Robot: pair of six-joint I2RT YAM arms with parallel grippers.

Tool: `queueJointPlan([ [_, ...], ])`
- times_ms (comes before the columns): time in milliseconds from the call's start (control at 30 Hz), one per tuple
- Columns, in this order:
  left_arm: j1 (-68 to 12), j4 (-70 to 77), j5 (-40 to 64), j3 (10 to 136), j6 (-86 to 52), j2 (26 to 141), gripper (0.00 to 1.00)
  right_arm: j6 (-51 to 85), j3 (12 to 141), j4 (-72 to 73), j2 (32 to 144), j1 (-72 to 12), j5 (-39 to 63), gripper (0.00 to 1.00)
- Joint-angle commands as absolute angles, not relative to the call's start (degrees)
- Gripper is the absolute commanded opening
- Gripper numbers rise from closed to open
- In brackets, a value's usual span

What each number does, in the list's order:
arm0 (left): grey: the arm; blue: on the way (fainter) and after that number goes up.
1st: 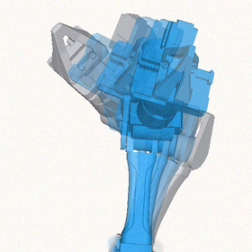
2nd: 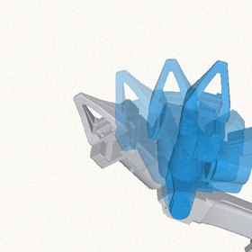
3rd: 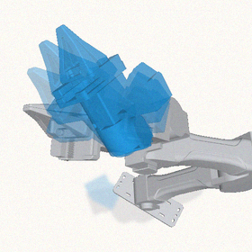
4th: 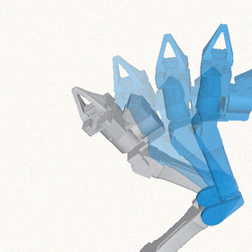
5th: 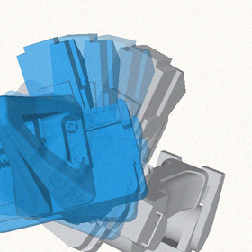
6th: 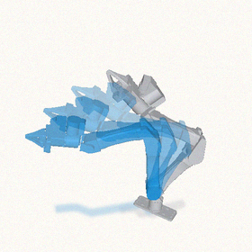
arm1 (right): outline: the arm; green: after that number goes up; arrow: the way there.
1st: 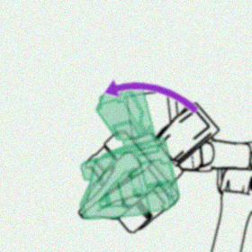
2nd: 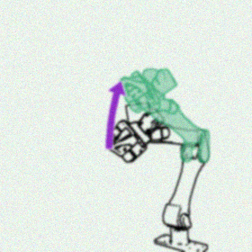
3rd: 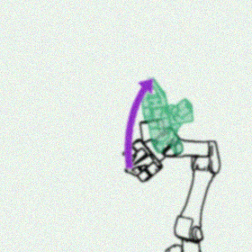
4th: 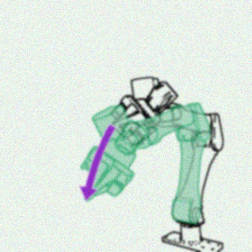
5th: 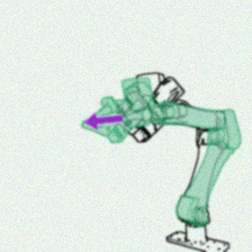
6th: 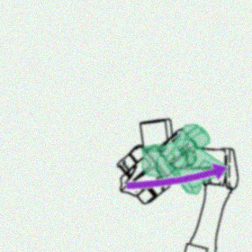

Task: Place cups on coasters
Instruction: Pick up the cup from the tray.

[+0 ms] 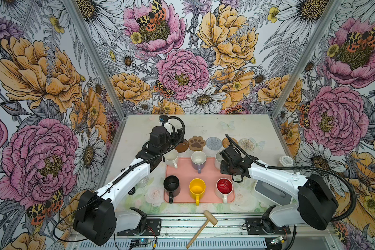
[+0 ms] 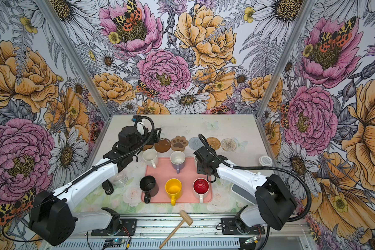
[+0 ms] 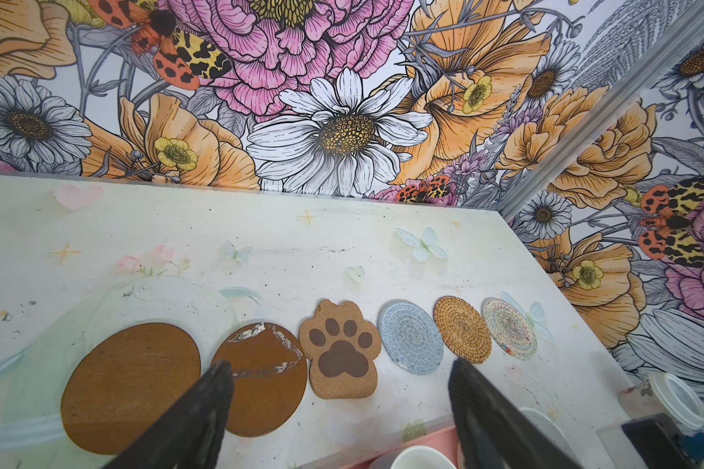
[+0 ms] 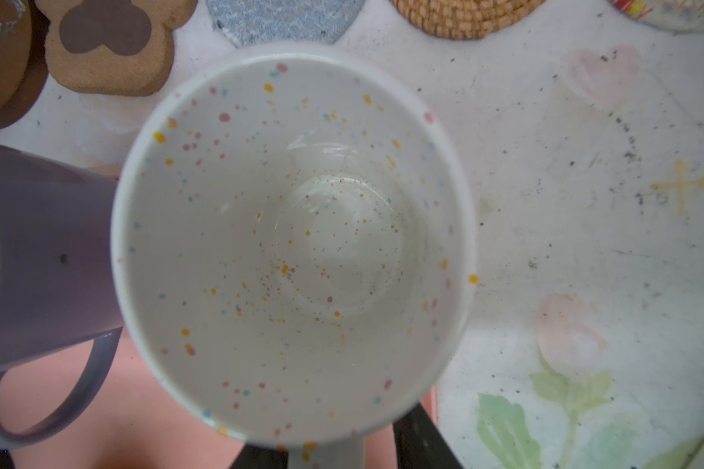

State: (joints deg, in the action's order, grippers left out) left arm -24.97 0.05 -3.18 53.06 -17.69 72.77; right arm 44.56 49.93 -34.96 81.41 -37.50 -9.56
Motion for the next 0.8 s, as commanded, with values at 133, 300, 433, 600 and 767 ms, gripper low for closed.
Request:
queueJointPlan([
  [133, -24.0, 1.9, -1.6, 52.1, -18.6, 72.0, 0.84, 44.6, 52.6, -34.9, 84.4, -36.9, -10.1, 0.30],
  [300, -23.9, 2.0, -1.5, 52.0, -18.7, 71.9, 0.84, 44.4, 52.9, -34.9, 85.0, -36.8, -9.9, 0.11],
  [433, -23.8, 2.4, -1.2, 52.1, -18.9, 72.2, 0.84, 43.9, 53.0, -34.9, 85.1, -36.8, -9.8, 0.00],
  [600, -23.8, 2.9, -0.9, 52.0, -19.0, 72.4, 0.84, 42.4, 53.8, -35.0, 84.2, -36.9, -9.6, 0.00],
  [767, -23.7, 3.0, -1.0, 52.0, -19.1, 72.8, 0.84, 40.5, 54.6, -35.0, 81.7, -37.3, -10.1, 0.00],
])
